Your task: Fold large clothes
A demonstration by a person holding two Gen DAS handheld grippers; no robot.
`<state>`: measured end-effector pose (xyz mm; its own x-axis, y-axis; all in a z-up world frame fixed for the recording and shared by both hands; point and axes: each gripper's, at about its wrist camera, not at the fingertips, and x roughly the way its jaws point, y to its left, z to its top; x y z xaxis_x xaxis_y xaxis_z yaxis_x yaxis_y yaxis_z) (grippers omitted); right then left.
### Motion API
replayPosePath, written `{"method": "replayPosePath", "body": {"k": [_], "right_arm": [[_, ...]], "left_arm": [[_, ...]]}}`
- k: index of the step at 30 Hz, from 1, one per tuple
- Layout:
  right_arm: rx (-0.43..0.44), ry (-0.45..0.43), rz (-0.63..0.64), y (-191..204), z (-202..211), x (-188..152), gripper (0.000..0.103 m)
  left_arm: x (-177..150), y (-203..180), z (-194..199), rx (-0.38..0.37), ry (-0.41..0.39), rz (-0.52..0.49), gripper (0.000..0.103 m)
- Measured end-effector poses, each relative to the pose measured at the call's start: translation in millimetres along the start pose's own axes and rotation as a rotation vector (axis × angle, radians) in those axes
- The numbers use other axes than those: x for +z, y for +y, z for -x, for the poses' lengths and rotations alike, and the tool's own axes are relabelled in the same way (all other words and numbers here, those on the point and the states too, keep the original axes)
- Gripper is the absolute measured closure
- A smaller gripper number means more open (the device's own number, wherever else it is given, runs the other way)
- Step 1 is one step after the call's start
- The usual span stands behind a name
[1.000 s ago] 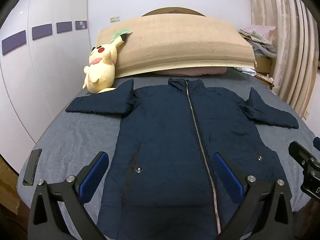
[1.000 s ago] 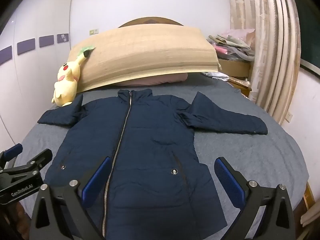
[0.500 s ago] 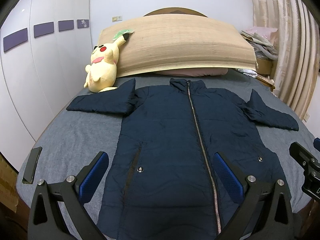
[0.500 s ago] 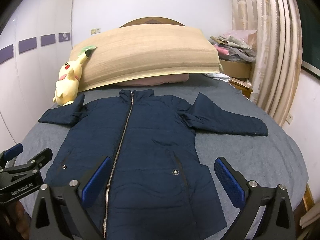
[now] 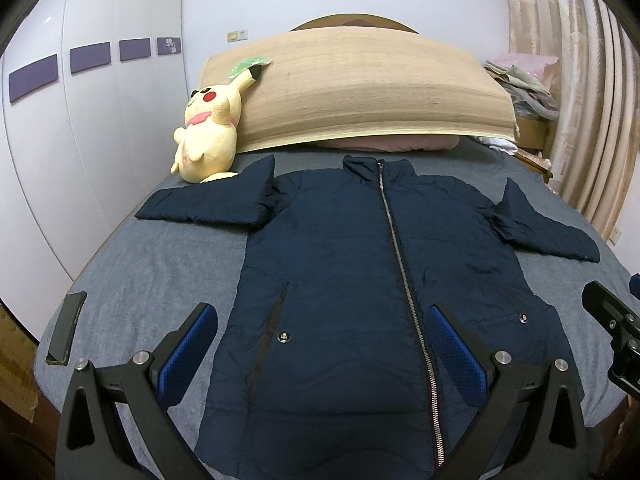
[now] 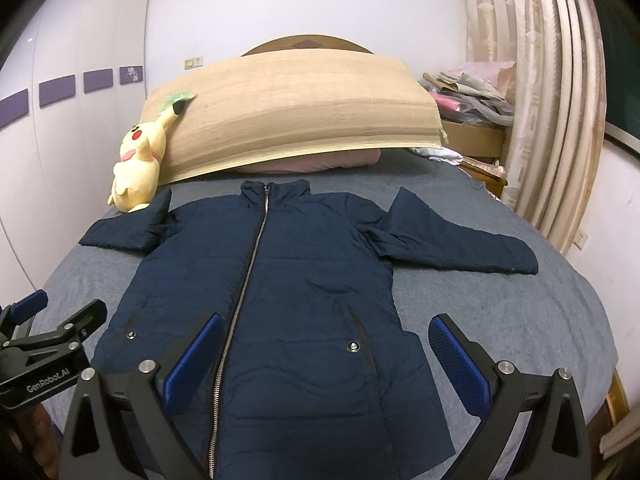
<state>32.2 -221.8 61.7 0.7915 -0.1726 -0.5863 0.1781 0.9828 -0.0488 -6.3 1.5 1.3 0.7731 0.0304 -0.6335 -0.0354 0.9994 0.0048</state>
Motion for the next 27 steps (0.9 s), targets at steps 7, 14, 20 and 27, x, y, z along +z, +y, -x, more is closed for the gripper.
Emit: {"method": "replayPosePath", "body": {"k": [7, 14, 20, 27], "right_arm": [[-0.001, 0.0, 0.001, 0.7, -0.2, 0.2, 0.0], [-0.003, 0.002, 0.004, 2.5, -0.8, 0.6, 0.0], [-0.005, 0.006, 0.007, 2.8, -1.7, 0.6, 0.0], [-0.01, 0.006, 0.006, 2.6, -3.6, -1.3, 0.0]], "left_arm": [[-3.4, 0.7, -1.5, 0.001, 0.004, 0.002, 0.0], [-2.3, 1.9, -2.6, -0.003, 0.007, 0.007, 0.0], [-3.3, 4.1, -3.2, -0.003, 0.007, 0.013, 0.0], [-4.5, 3.1, -5.2, -0.004, 0.014, 0.012, 0.0]]}}
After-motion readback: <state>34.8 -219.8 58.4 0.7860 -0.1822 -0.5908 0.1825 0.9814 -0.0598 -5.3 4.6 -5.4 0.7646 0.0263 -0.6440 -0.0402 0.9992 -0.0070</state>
